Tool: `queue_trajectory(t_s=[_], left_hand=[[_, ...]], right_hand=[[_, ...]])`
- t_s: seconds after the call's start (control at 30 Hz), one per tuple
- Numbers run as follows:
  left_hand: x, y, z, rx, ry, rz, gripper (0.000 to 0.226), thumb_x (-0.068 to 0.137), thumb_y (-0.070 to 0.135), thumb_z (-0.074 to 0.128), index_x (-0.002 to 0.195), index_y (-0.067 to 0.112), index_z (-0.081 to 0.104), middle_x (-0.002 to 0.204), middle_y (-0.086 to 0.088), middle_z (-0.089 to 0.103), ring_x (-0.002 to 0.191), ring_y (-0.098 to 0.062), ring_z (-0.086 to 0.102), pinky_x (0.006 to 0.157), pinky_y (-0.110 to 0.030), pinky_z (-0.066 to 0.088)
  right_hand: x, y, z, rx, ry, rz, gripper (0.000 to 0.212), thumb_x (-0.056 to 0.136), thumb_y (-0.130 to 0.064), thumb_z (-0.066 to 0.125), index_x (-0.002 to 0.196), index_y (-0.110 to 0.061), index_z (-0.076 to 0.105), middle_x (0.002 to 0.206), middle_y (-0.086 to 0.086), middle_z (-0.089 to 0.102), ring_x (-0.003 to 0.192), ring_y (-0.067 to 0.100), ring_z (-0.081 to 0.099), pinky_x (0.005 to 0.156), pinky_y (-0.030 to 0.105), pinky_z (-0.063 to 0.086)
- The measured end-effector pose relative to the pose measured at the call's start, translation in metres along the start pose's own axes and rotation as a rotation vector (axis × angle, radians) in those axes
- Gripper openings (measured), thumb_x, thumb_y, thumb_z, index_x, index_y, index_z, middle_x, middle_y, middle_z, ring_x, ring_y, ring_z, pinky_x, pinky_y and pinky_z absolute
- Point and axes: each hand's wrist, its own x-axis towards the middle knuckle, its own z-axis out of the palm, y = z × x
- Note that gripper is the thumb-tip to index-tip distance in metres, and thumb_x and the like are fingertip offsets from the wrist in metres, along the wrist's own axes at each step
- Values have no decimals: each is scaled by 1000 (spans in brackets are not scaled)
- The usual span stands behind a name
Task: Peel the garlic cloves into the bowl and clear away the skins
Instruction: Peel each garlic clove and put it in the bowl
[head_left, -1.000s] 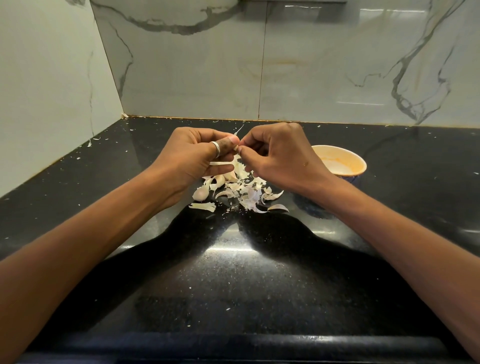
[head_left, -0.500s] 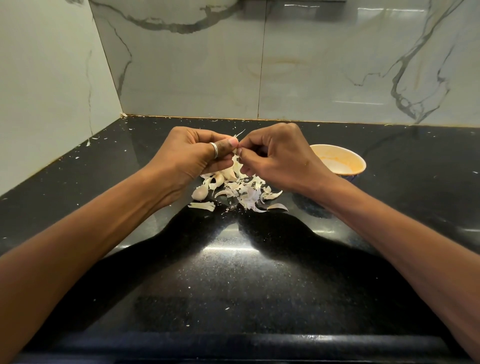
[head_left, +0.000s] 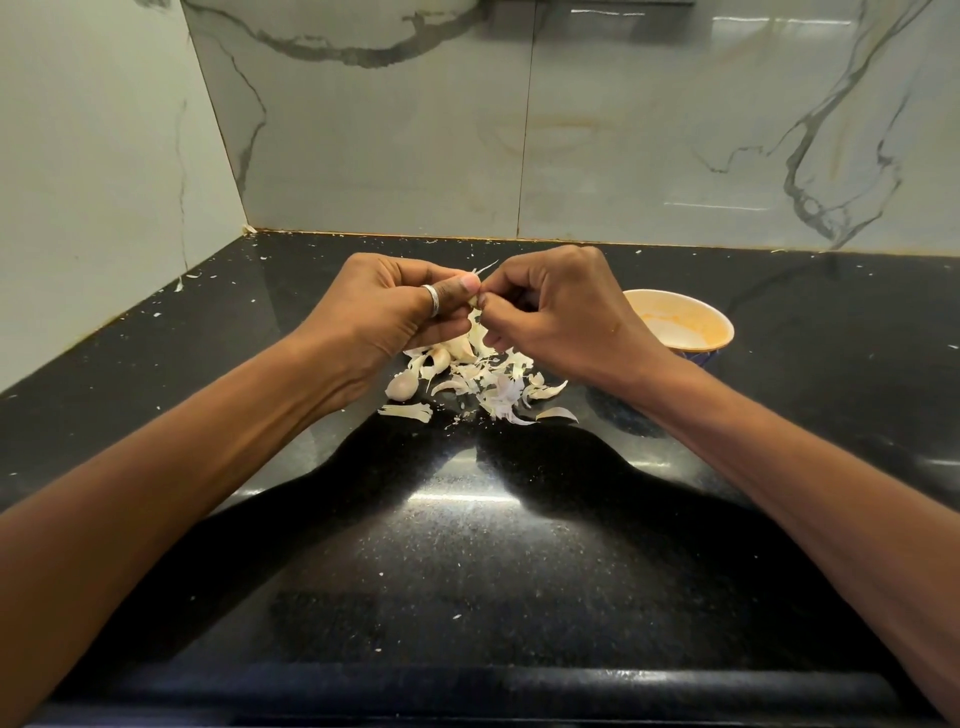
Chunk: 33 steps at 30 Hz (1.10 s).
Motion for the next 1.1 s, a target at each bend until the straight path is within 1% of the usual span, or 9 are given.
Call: queue_trajectory(t_s=[0.1,0.23,0.33,0.4,0.57,0.67,0.77,0.9,1.1], left_hand=[[0,1,1,3,3,-11,4,87,10,73,88,7,76,75,-6,73,66,-10,69,61,-16,57],[-1,0,0,11,-9,-25,5,88,12,73,88,8,76,75,-5,73,67,-10,68,62,-18,58],[-3,-1,2,47,-33,-25,10,90,19,71,92,10,76,79,-5,73,73,-11,69,62,-21,60],[-4,-1,2,55,-35,-21,12,91,20,71,96,10,76,82,-6,75,78,-13,71,63,-23,61],[-4,-1,1,32,-53,-3,16,89,14,72,103,6,74,97,-13,76,92,-18,74,66,-26,61],[-4,-1,1,34,-71,8,18,88,11,71,104,4,74,101,-12,74,92,-17,73,70,-29,63],[-1,-2,-2,52,-94,6,22,90,11,70,109,0,71,105,-15,73,92,-16,72,73,-29,62],[0,-1,-4,50,-135,-9,21,90,11,69,109,2,72,98,-11,73,87,-13,72,71,-26,61],[1,-2,-3,65,-161,-28,18,91,10,68,108,4,73,89,-5,75,86,-12,71,72,-26,60]], right_hand=[[0,1,0,-29,-4,-19,16,92,-11,66,81,-10,78,65,-4,73,60,10,72,60,39,59],[0,2,3,-71,36,-43,18,89,-15,65,76,-10,76,61,1,70,55,17,66,55,37,52],[-1,2,6,-92,89,-52,20,87,-20,66,72,-10,74,57,-1,65,52,16,59,51,30,47],[0,3,6,-106,109,-50,19,88,-20,67,72,-11,75,56,-3,63,52,15,58,51,25,44],[3,7,2,-110,133,-44,18,88,-22,69,75,-13,76,61,-4,68,55,14,63,56,34,52],[4,7,2,-114,137,-52,19,90,-23,70,75,-13,75,62,-3,68,55,15,63,56,35,52],[3,7,3,-122,150,-68,19,90,-23,70,75,-13,75,62,-4,68,55,13,63,56,32,51],[5,7,-1,-145,189,-76,20,90,-24,69,75,-12,74,62,-5,67,56,12,61,55,27,48],[6,6,-4,-186,235,-88,17,88,-19,67,75,-9,73,63,-3,68,56,13,62,58,30,49]])
